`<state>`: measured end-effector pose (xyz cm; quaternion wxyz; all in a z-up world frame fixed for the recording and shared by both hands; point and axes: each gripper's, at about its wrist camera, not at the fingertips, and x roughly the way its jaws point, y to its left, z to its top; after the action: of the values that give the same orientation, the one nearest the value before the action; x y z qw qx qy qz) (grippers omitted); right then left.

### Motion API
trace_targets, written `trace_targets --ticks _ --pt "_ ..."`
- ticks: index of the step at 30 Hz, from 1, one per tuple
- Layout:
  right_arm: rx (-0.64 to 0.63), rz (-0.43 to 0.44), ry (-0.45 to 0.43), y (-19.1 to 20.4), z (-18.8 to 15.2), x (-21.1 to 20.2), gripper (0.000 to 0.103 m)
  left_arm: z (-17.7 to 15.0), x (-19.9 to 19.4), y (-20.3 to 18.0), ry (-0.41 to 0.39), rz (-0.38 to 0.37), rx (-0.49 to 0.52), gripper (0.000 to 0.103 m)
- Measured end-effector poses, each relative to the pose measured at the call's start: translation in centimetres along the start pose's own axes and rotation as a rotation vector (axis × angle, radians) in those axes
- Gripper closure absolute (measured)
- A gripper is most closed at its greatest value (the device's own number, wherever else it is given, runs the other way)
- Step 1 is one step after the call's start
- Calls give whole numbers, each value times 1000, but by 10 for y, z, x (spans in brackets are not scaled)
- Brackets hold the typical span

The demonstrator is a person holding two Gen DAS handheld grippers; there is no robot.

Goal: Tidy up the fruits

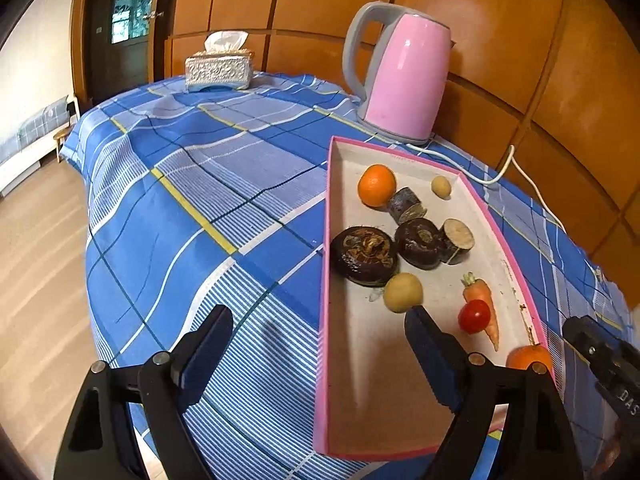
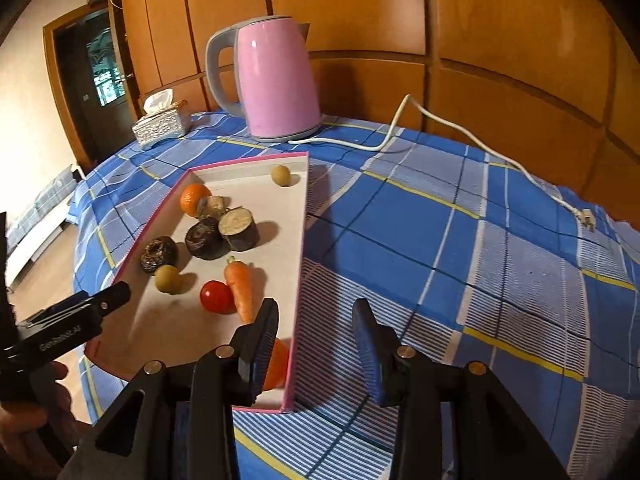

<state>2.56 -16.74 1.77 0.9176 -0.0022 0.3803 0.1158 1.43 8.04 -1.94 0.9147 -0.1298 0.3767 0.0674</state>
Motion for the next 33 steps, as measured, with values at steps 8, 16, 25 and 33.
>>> trace_targets --ticks 8,16,25,33 --pt "-27 -49 -50 7 -1 -11 49 0 -21 -1 -56 20 25 1" --pt "-44 -90 -71 13 -5 -16 49 -1 -35 -8 -81 22 49 0" --pt "-30 -115 -79 9 -6 -20 49 2 -45 -11 -132 31 51 0" --pt "-41 -114 -84 12 -6 -21 49 1 -45 -13 -137 79 55 0"
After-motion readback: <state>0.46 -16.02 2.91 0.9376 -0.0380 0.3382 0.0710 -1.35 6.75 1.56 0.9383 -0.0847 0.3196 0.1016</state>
